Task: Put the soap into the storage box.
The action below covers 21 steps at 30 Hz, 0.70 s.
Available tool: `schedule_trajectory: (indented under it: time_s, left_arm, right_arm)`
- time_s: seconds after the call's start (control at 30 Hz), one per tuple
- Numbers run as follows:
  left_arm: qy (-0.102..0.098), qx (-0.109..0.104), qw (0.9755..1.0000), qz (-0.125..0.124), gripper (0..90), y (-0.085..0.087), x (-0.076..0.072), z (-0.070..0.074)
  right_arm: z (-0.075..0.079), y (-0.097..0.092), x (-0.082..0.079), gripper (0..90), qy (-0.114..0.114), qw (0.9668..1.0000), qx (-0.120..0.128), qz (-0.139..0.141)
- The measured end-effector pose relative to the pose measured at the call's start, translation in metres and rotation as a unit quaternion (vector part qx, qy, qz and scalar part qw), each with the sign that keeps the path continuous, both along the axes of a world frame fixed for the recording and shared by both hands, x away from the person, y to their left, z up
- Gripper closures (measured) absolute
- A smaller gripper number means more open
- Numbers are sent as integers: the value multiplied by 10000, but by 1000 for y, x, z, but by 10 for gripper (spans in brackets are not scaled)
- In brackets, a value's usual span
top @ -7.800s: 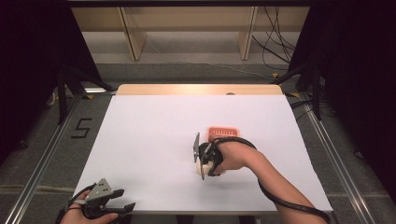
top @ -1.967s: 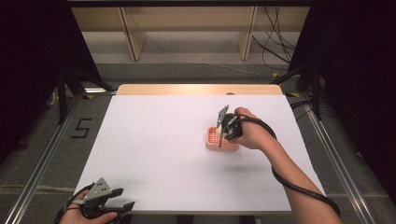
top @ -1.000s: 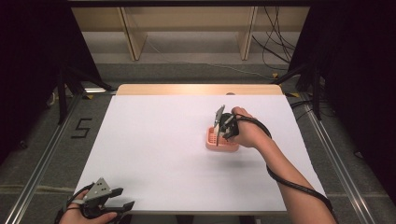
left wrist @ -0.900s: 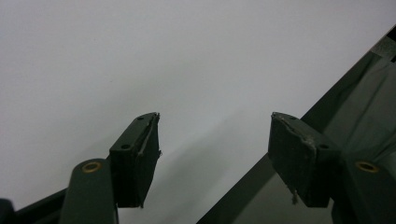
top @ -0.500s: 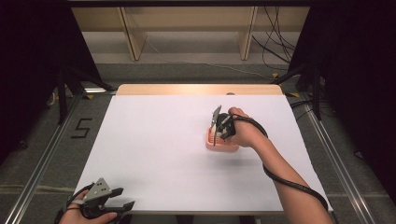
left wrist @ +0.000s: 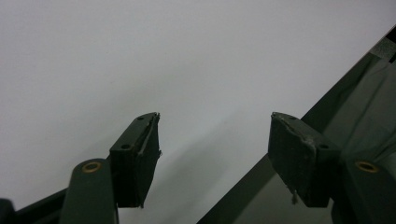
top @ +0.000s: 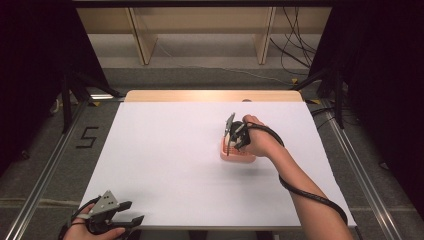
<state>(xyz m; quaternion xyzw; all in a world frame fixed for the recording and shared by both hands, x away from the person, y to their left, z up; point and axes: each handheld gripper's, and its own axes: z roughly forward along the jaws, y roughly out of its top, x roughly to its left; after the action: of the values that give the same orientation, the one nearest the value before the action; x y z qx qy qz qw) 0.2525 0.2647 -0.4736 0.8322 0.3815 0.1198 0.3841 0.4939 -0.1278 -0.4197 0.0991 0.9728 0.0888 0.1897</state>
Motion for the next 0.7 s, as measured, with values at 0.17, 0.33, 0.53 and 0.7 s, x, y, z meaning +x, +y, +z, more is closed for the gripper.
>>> schedule_trajectory:
  time_s: [0.17, 0.33, 0.53, 0.7]
  left_arm:
    - [-4, -7, 10000, 5, 335, 0, 0, 0]
    - [-3, -5, 10000, 6, 336, 0, 0, 0]
    - [4, -45, 10000, 34, 336, -1, 0, 0]
    - [-3, -56, 10000, 49, 337, 0, 0, 0]
  right_arm:
    - [-3, 0, 1, 505, 39, 10000, -9, 15]
    - [-5, 0, 3, 505, 72, 10000, -20, 27]
    - [-10, -1, 4, 505, 138, 9999, 13, -31]
    - [-13, -1, 5, 504, 193, 9997, -20, -119]
